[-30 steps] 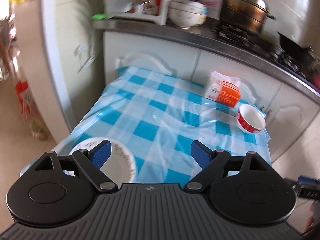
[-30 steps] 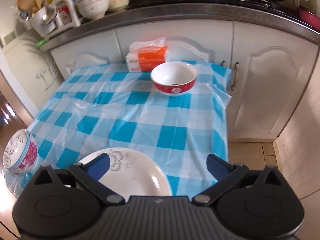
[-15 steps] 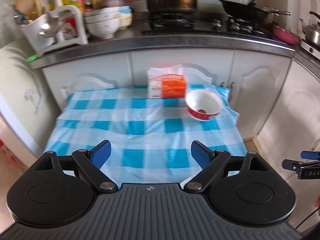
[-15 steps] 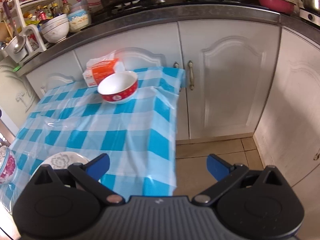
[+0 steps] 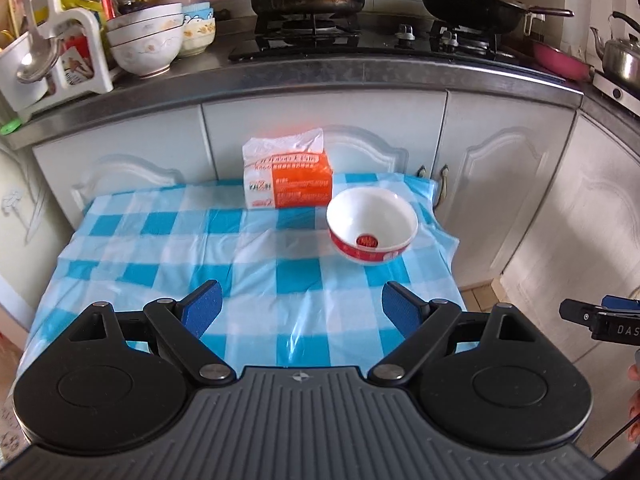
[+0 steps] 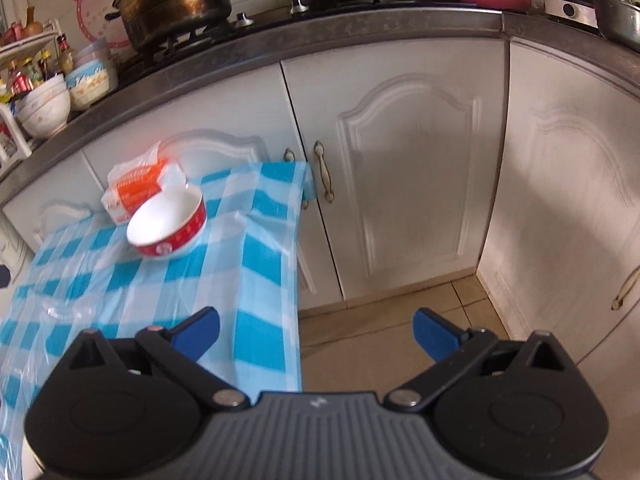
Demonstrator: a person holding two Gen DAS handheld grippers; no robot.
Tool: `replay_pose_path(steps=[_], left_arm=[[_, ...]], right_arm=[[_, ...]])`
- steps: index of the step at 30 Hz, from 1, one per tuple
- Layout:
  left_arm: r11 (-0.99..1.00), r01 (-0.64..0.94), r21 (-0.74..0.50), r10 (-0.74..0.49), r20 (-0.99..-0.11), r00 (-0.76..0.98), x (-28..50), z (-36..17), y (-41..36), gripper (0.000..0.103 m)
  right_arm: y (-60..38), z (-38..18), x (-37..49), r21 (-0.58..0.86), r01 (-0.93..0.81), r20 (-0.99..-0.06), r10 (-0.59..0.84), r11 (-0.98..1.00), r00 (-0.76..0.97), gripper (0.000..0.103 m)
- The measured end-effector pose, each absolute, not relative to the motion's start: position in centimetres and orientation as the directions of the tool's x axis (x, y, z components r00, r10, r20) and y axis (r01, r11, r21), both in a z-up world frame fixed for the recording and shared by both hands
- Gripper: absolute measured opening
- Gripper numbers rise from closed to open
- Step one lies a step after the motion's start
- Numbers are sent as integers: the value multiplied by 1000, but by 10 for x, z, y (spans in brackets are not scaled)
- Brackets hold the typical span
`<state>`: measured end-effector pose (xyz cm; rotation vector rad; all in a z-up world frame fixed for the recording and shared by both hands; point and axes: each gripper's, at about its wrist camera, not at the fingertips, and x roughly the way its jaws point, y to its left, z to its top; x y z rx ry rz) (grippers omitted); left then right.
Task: Organize plates and bowls
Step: 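Move the left gripper to the red-and-white bowl beside the tissue pack, then grasp the rim of the red-and-white bowl with the left gripper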
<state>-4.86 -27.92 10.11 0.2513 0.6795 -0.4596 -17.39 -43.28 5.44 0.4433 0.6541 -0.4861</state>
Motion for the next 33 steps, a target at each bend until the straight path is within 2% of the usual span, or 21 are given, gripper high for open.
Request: replay_pose_path(steps=[4, 10, 21, 27, 30, 33], left_arm=[[868, 491, 66, -341, -639, 689, -26, 89, -294, 103], [865, 498, 55, -359, -626, 692, 14, 72, -311, 103], [874, 486, 3, -365, -655, 661, 82, 34, -342, 103], [874, 485, -36, -381, -670, 637, 105, 16, -358, 103], [874, 481, -71, -385, -706, 594, 112, 4, -363, 102], [877, 475, -75, -377, -720, 582, 114, -5, -366, 85]], right_arm=[[-443, 55, -150, 296, 540, -627, -266, 788, 732, 102], [-464, 47, -101, 462, 493, -578, -171, 737, 798, 102], [-473, 24, -20, 549, 415, -538, -73, 725, 840, 102], [-477, 12, 4, 613, 388, -524, -13, 688, 852, 93], [-474, 7, 15, 613, 378, -536, 13, 694, 844, 83], [-473, 1, 20, 618, 379, -545, 29, 689, 838, 75]])
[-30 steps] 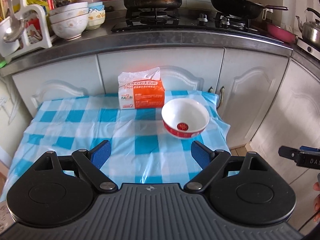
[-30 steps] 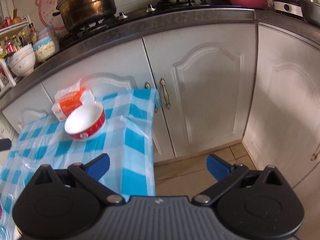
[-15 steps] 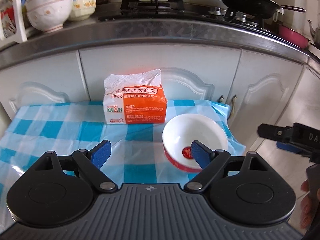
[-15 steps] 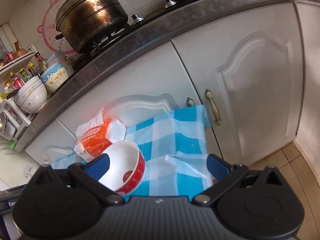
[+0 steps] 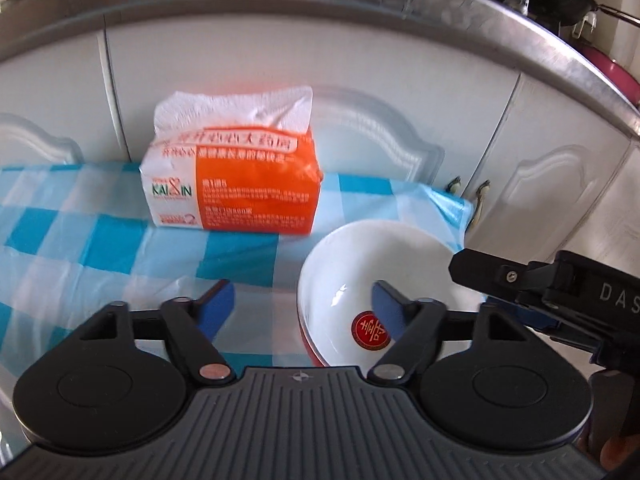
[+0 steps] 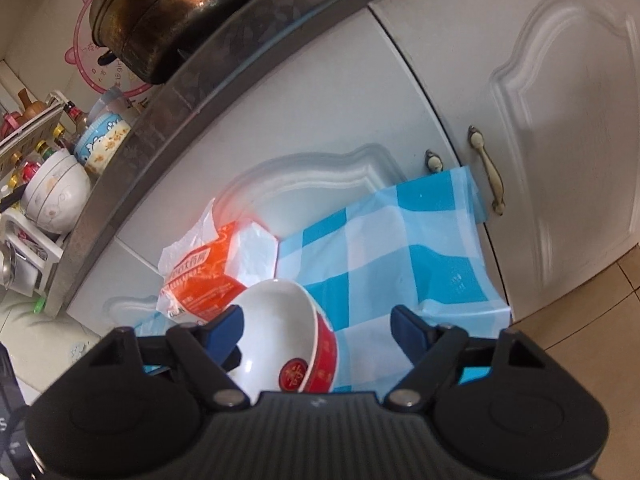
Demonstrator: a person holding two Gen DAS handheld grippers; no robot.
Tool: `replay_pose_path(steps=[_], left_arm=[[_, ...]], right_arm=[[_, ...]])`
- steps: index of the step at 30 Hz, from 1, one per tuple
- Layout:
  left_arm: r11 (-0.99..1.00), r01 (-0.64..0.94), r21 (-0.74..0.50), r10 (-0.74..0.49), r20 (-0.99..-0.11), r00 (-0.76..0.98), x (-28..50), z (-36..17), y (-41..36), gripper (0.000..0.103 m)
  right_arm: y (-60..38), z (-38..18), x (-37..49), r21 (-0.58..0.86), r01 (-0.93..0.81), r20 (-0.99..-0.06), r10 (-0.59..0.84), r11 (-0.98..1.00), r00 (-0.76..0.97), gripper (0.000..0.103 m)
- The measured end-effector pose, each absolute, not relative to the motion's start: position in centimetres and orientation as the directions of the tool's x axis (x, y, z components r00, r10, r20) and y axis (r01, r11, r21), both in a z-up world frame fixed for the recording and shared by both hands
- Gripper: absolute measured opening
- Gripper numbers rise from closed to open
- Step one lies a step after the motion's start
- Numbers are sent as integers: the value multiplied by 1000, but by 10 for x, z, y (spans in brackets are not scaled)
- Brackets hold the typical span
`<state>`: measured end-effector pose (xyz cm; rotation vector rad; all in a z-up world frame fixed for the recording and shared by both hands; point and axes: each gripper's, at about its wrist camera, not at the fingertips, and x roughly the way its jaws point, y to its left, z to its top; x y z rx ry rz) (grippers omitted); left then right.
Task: Organize plates and bowls
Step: 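Grasp the rim of the red-and-white bowl with the left gripper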
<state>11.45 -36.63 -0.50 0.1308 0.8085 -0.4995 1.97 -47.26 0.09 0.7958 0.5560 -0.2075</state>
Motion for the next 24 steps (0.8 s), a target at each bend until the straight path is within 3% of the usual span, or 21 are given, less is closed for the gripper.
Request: replay_pose_path(steps=[2, 7, 18, 24], left_arm=[[874, 480, -75, -378, -727, 574, 115, -10, -368, 66], [874, 477, -92, -378, -746, 549, 120, -18, -371, 43], [870, 485, -93, -385, -743, 548, 121, -25, -372, 16], [875, 476, -86, -376, -740, 557, 116, -25, -370, 13]], right_arm=[[-472, -3, 23, 624, 379, -551, 41, 684, 833, 69], [-468, -12, 29, 616, 395, -581, 54, 682, 812, 50], [-463, -20, 34, 598, 401, -600, 57, 694, 798, 21], [-458, -19, 33, 588, 404, -605, 49, 701, 795, 20]])
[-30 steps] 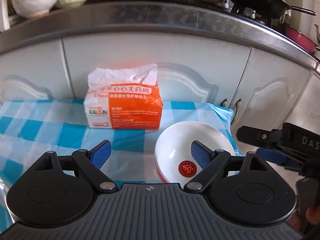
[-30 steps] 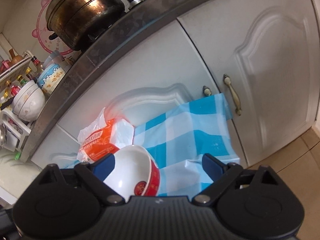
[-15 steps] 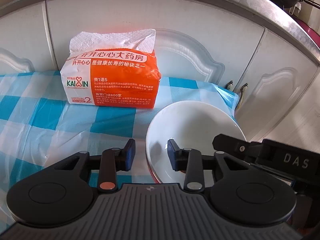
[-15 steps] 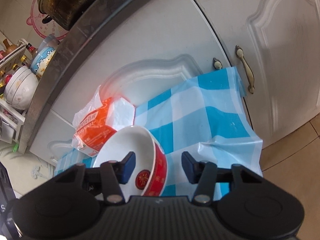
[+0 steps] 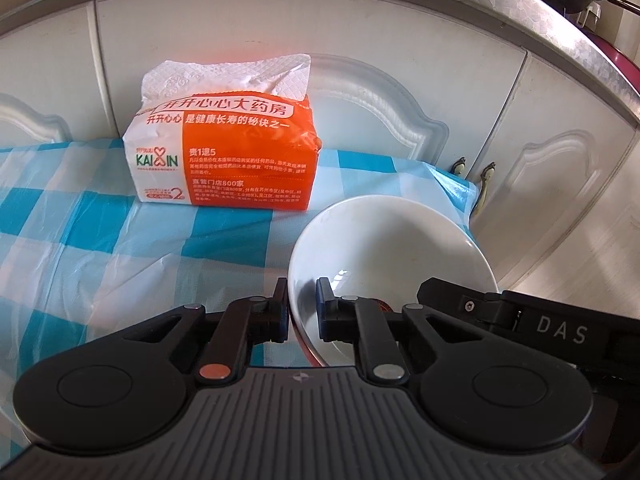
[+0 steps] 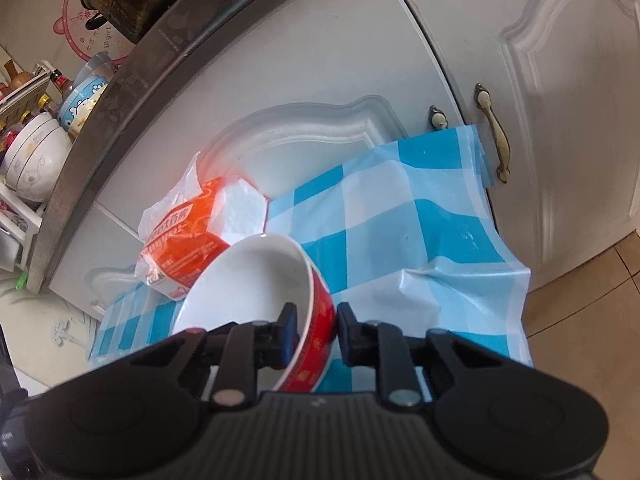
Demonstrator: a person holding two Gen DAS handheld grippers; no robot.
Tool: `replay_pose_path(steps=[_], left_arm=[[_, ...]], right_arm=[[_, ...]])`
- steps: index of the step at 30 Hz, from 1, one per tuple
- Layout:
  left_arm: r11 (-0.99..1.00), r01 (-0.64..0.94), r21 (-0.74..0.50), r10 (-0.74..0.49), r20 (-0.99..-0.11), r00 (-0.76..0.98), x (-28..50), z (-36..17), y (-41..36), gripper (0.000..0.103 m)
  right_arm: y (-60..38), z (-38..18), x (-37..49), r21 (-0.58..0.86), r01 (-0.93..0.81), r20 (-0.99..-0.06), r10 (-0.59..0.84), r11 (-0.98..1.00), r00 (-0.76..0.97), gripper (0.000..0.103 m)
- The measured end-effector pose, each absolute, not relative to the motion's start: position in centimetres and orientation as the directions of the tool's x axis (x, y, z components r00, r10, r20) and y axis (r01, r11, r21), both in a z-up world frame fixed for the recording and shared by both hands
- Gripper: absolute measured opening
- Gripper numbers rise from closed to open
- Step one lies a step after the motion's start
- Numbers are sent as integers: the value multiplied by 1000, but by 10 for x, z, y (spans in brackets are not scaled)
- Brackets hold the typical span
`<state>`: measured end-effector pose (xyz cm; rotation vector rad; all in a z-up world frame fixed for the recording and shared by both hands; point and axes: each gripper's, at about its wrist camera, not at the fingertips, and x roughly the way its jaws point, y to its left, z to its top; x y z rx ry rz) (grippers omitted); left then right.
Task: Organize plates and bowls
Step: 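Grasp the rim of the red-and-white bowl with the left gripper, then lift the red-and-white bowl and carry it toward the bowl stack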
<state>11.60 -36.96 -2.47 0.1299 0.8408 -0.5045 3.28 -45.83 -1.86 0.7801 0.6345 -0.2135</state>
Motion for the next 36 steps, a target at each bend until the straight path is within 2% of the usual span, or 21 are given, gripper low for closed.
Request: replay_pose_path(steps=[17, 36], left_arm=[[909, 409, -77, -329, -734, 594, 83, -8, -332, 10], [936, 331, -123, -311, -728, 610, 32, 35, -239, 10]], right_arm=[[-428, -8, 13, 605, 354, -604, 123, 713, 787, 19], [-347, 38, -21, 592, 254, -594, 202, 765, 778, 19]])
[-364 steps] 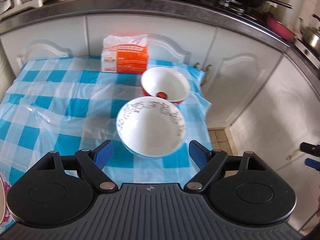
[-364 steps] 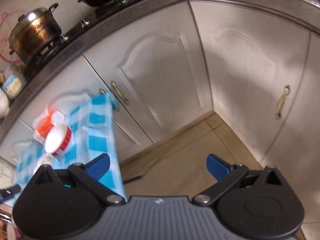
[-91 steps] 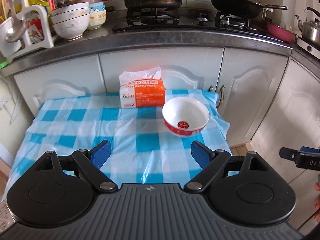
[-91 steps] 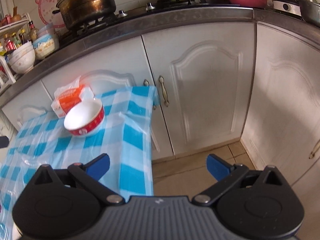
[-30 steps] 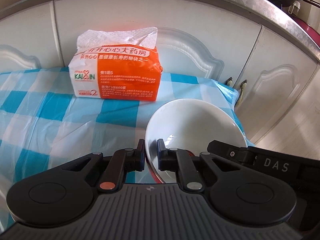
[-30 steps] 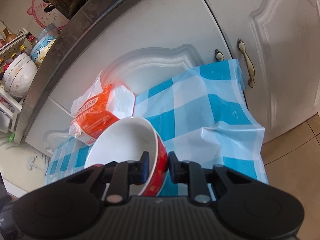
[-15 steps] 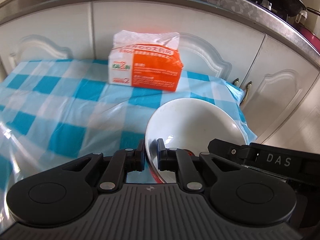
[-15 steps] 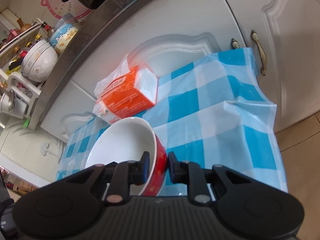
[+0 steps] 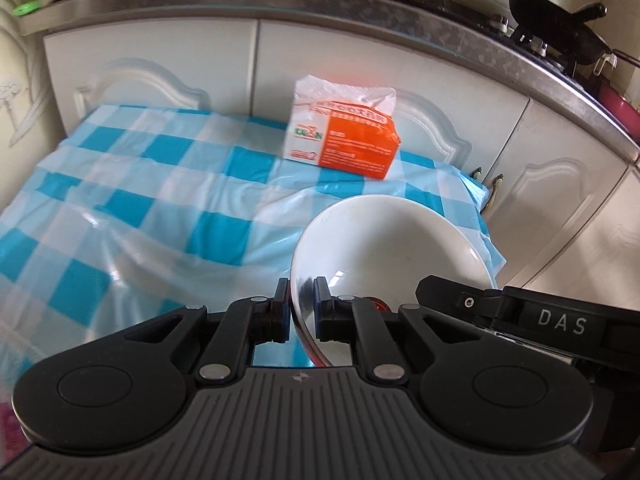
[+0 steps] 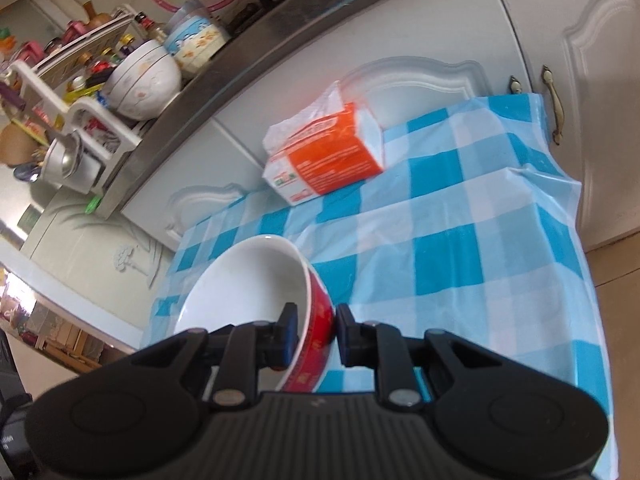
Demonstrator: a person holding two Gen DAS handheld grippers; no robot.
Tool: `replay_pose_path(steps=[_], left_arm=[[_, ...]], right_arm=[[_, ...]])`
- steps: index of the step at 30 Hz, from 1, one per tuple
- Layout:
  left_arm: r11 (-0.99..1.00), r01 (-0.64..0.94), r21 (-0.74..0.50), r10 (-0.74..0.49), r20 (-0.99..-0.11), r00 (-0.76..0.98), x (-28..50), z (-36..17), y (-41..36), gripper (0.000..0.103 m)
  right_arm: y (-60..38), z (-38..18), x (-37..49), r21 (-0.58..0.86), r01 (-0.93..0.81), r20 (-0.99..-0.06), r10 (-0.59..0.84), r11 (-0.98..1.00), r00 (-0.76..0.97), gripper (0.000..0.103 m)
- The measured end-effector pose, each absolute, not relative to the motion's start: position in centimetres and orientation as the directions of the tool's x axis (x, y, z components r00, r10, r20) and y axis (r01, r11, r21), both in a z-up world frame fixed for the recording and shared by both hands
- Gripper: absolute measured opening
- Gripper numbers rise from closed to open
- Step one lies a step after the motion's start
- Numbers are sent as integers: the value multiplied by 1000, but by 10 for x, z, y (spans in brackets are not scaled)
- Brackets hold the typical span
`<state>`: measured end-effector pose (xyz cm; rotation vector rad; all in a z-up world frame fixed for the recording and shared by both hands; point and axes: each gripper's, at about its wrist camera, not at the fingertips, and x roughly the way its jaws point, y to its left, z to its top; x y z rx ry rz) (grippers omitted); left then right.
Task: Organize plates and bowls
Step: 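Lift the red-and-white bowl and carry it toward the bowl stack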
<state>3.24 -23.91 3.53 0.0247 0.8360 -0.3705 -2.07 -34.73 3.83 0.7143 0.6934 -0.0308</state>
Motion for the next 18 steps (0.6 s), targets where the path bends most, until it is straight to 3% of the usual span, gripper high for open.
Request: replay_pose_path(steps=[18], left_arm=[[947, 298, -121, -293, -706, 645, -18, 78, -127, 11]], right_arm=[[-239, 83, -43, 555, 130, -592, 280, 822, 756, 19]])
